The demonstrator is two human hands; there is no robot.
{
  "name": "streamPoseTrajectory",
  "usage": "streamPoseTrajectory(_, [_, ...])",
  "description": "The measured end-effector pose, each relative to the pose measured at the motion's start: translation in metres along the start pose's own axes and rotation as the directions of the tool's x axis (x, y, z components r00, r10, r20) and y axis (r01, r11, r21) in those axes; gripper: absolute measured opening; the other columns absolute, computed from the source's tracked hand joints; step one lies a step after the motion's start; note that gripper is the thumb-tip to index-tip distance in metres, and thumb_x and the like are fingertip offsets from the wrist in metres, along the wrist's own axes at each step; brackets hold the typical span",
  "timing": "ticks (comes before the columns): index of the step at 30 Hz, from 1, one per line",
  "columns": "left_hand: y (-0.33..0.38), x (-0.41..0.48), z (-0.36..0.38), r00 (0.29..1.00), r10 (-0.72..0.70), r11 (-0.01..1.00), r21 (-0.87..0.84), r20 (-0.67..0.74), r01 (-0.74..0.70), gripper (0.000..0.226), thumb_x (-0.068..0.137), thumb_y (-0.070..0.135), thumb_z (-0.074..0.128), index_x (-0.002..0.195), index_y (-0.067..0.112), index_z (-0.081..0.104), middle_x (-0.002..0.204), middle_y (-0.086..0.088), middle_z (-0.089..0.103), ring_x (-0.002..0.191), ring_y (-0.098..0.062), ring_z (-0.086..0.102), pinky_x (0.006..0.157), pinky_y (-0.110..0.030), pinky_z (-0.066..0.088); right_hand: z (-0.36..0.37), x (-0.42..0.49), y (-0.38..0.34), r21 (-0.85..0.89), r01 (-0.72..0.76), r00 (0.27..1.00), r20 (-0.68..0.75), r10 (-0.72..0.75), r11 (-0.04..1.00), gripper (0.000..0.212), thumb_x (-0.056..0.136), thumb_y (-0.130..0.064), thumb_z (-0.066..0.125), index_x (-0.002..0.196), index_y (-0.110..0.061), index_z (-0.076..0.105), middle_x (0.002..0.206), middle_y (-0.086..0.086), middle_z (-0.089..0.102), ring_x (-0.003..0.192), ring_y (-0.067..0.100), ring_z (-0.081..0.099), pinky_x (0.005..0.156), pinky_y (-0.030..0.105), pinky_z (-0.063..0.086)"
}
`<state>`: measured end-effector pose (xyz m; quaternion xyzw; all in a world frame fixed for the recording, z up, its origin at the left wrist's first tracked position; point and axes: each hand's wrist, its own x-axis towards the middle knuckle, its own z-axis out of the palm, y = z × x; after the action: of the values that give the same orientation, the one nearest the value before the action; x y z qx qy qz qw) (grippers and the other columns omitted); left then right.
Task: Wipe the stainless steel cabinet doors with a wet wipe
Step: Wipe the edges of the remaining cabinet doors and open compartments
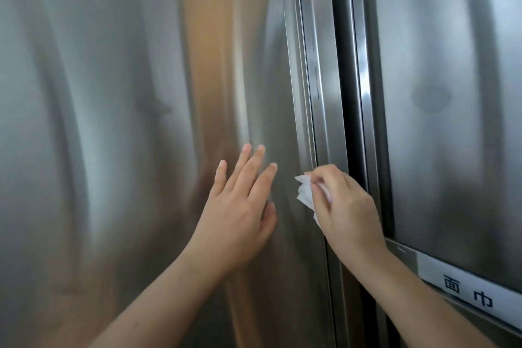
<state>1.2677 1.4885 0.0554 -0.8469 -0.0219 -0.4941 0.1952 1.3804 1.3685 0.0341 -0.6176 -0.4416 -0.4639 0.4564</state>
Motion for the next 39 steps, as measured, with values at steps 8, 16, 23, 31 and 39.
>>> streamPoseTrajectory(8, [-0.052,0.038,-0.017,0.996,0.011,1.000,0.016,-0.092,-0.010,0.050,0.070,0.004,0.073,0.117,-0.003,0.059,0.136,-0.024,0.046,0.128,-0.044,0.037,0.098,-0.063,0.026,0.015,0.061,-0.018,0.071,-0.047,0.998,0.046,0.044,0.996,0.016,0.088,0.004,0.052,0.098,0.002,0.065,0.101,0.008,0.061,0.093,0.020,0.057,0.084,0.012,0.039])
streamPoseTrajectory(16, [-0.069,0.059,-0.024,0.998,0.015,0.990,0.143,-0.068,-0.005,0.053,0.064,0.009,0.077,0.113,-0.004,0.062,0.133,-0.026,0.049,0.125,-0.045,0.042,0.093,-0.064,0.034,0.017,0.090,-0.017,-0.140,0.107,0.992,0.081,-0.097,0.984,0.048,0.081,0.002,0.062,0.128,0.007,0.050,0.137,0.019,0.046,0.122,0.034,0.047,0.102,0.034,0.034])
streamPoseTrajectory(23, [-0.070,0.088,-0.019,0.998,0.044,0.961,0.275,-0.049,-0.029,0.059,0.068,0.018,0.076,0.122,-0.001,0.059,0.136,-0.022,0.046,0.127,-0.041,0.041,0.095,-0.062,0.034,0.036,0.111,0.012,-0.327,0.205,0.953,0.281,-0.112,0.922,0.068,0.094,-0.026,0.039,0.149,-0.008,0.002,0.152,-0.001,-0.022,0.144,0.014,-0.002,0.111,0.025,0.013])
streamPoseTrajectory(31, [-0.075,0.133,0.011,1.000,-0.011,0.932,0.362,-0.019,0.017,0.064,0.095,0.036,0.032,0.150,0.015,0.007,0.156,-0.006,-0.008,0.141,-0.023,-0.017,0.112,-0.044,-0.008,0.059,0.151,0.046,-0.316,0.230,0.943,0.305,-0.131,0.920,0.068,0.098,-0.038,0.025,0.137,-0.017,-0.026,0.147,0.001,-0.036,0.140,0.014,-0.025,0.114,0.032,-0.014])
streamPoseTrajectory(39, [-0.089,0.176,0.009,0.997,-0.019,0.859,0.509,-0.071,0.053,0.068,0.089,0.041,0.009,0.149,0.011,0.011,0.157,-0.005,-0.002,0.143,-0.021,-0.009,0.113,-0.047,-0.001,0.080,0.183,0.049,-0.248,0.218,0.962,0.216,-0.166,0.944,0.073,0.087,-0.060,0.004,0.131,-0.018,-0.036,0.137,-0.001,-0.046,0.134,0.016,-0.036,0.100,0.027,-0.033])
